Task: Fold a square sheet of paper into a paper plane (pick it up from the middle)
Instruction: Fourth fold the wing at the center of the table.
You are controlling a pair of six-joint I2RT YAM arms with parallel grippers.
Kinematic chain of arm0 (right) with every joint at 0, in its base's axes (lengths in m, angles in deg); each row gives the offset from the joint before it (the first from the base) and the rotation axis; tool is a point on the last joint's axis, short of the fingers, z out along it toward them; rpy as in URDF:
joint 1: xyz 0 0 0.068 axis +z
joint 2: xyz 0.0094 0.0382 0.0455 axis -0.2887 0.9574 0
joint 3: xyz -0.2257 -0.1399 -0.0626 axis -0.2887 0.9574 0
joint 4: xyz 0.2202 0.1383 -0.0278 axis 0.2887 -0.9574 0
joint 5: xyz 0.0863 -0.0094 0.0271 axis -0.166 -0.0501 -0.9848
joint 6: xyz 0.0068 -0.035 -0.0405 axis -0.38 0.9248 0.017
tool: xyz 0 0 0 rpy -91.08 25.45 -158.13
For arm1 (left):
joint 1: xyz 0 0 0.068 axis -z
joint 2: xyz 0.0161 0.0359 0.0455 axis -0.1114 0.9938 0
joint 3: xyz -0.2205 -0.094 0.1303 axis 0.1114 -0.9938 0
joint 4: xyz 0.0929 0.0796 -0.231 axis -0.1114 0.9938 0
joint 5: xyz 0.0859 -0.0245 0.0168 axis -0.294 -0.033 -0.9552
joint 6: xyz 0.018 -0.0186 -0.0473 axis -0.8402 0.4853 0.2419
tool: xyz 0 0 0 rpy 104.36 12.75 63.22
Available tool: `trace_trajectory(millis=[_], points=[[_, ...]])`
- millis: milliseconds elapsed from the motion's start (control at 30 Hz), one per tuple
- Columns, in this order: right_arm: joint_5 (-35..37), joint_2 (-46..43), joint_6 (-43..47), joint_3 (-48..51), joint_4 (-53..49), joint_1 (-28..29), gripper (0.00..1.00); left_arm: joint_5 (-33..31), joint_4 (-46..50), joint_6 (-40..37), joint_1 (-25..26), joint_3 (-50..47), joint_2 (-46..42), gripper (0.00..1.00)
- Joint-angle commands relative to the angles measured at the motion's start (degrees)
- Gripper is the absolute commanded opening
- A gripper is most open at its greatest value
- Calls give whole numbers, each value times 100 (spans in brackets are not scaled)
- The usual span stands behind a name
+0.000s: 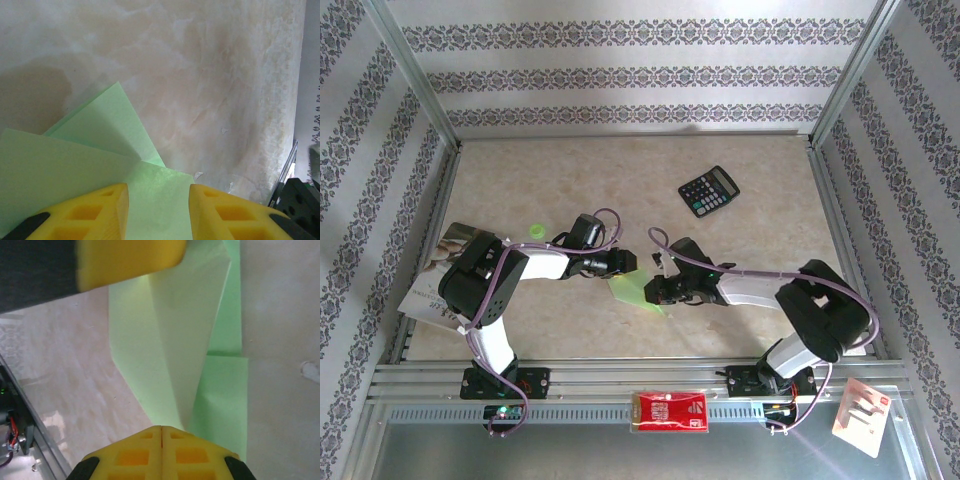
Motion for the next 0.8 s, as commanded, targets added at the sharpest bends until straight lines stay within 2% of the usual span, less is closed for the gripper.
trace_trajectory(millis=[0, 767], points=[[-40, 127, 216, -77, -103, 2, 5, -312, 609, -189, -70, -37, 229, 36], [-31, -191, 318, 955, -301, -197, 4, -355, 759, -331, -70, 3, 257, 36]])
